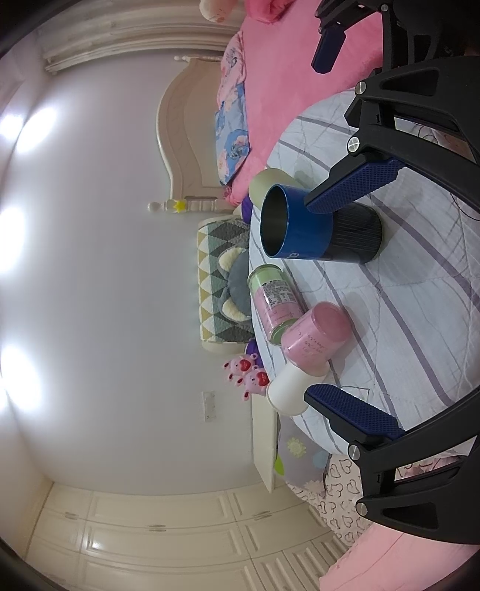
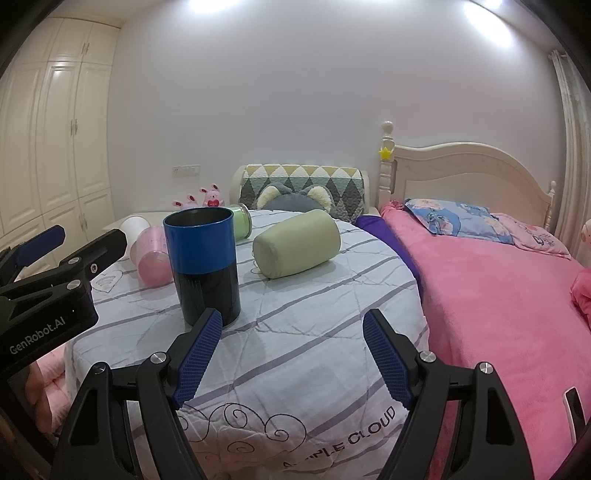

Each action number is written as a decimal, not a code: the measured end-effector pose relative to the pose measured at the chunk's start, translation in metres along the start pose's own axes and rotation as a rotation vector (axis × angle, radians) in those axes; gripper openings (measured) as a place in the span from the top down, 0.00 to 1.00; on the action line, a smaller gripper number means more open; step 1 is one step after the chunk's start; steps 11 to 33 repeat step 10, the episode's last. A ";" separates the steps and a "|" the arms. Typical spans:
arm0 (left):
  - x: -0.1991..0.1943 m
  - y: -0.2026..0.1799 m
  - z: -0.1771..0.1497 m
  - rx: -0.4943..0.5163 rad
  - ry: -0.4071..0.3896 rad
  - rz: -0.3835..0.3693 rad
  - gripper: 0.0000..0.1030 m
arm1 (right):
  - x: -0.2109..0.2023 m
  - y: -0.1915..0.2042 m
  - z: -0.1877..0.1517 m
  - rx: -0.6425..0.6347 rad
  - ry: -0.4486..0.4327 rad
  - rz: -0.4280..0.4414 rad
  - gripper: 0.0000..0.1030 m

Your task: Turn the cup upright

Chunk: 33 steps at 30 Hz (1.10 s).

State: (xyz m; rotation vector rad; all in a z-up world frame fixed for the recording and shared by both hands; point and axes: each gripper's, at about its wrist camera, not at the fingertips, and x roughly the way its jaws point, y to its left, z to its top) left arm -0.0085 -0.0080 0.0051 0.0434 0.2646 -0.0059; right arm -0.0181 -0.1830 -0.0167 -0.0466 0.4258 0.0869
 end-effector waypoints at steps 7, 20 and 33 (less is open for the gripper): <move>-0.001 0.000 -0.001 -0.002 0.003 0.008 0.08 | 0.000 0.000 0.000 -0.005 0.004 -0.004 0.22; 0.000 -0.001 -0.001 0.002 0.010 0.019 0.08 | 0.000 0.000 0.000 -0.004 0.007 -0.004 0.22; 0.000 -0.001 -0.001 0.002 0.010 0.019 0.08 | 0.000 0.000 0.000 -0.004 0.007 -0.004 0.22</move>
